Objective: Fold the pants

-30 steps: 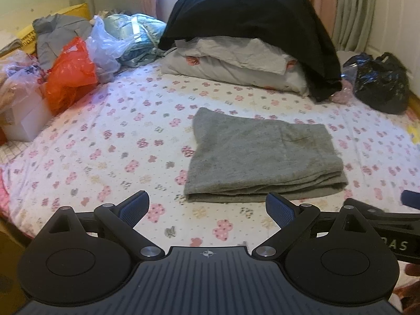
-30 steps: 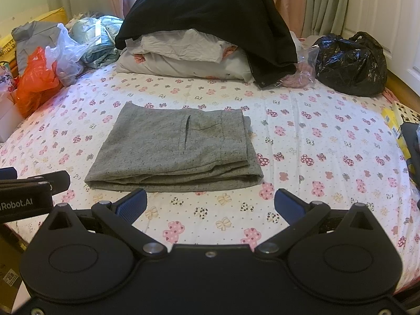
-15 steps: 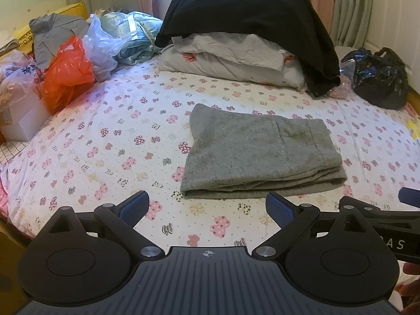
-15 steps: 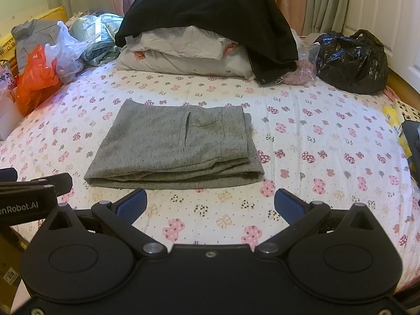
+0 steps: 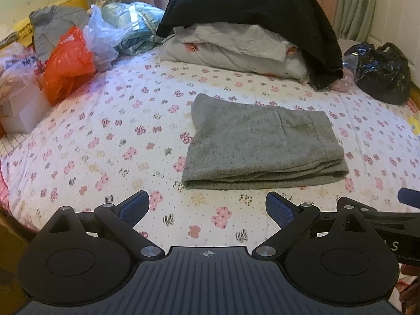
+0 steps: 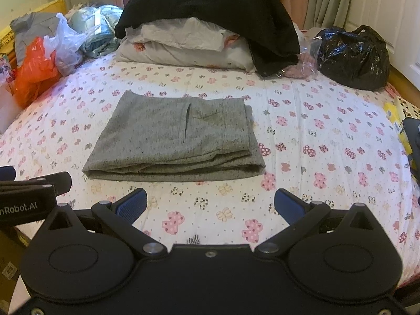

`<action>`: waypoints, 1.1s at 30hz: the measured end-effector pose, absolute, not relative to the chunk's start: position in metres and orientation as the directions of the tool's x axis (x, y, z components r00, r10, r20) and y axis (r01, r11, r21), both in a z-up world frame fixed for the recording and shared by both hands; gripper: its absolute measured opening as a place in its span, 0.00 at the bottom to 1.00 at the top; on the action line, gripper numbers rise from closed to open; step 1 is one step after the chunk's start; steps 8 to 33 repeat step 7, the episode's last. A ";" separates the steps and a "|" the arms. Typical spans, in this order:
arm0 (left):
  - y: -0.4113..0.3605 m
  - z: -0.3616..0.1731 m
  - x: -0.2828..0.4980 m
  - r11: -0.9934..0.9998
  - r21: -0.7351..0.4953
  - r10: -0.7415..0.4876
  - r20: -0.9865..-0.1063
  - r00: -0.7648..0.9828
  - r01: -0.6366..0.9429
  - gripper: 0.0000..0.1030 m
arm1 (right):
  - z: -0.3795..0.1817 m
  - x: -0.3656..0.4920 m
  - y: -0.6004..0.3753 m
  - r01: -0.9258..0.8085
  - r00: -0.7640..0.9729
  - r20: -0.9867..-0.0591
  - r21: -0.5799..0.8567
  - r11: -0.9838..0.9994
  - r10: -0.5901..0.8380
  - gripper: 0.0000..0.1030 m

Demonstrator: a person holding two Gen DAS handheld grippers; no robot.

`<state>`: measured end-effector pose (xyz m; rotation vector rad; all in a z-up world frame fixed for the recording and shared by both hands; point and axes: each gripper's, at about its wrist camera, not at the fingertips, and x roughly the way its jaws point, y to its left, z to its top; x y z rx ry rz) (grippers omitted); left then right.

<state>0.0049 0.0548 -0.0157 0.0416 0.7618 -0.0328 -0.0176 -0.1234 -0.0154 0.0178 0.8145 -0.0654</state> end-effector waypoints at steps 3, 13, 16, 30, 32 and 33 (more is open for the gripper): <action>0.056 -0.014 0.003 0.999 0.040 0.003 -0.685 0.729 0.033 0.94 | -0.013 -0.017 -0.121 0.060 0.672 -0.739 -0.016 0.998 -0.052 1.00; 0.055 -0.011 0.001 0.997 0.068 0.020 -0.685 0.728 0.036 0.94 | -0.010 -0.017 -0.118 0.052 0.664 -0.745 -0.037 0.998 -0.062 1.00; 0.055 -0.011 0.001 0.997 0.068 0.020 -0.685 0.728 0.036 0.94 | -0.010 -0.017 -0.118 0.052 0.664 -0.745 -0.037 0.998 -0.062 1.00; 0.055 -0.011 0.001 0.997 0.068 0.020 -0.685 0.728 0.036 0.94 | -0.010 -0.017 -0.118 0.052 0.664 -0.745 -0.037 0.998 -0.062 1.00; 0.055 -0.011 0.001 0.997 0.068 0.020 -0.685 0.728 0.036 0.94 | -0.010 -0.017 -0.118 0.052 0.664 -0.745 -0.037 0.998 -0.062 1.00; 0.055 -0.011 0.001 0.997 0.068 0.020 -0.685 0.728 0.036 0.94 | -0.010 -0.017 -0.118 0.052 0.664 -0.745 -0.037 0.998 -0.062 1.00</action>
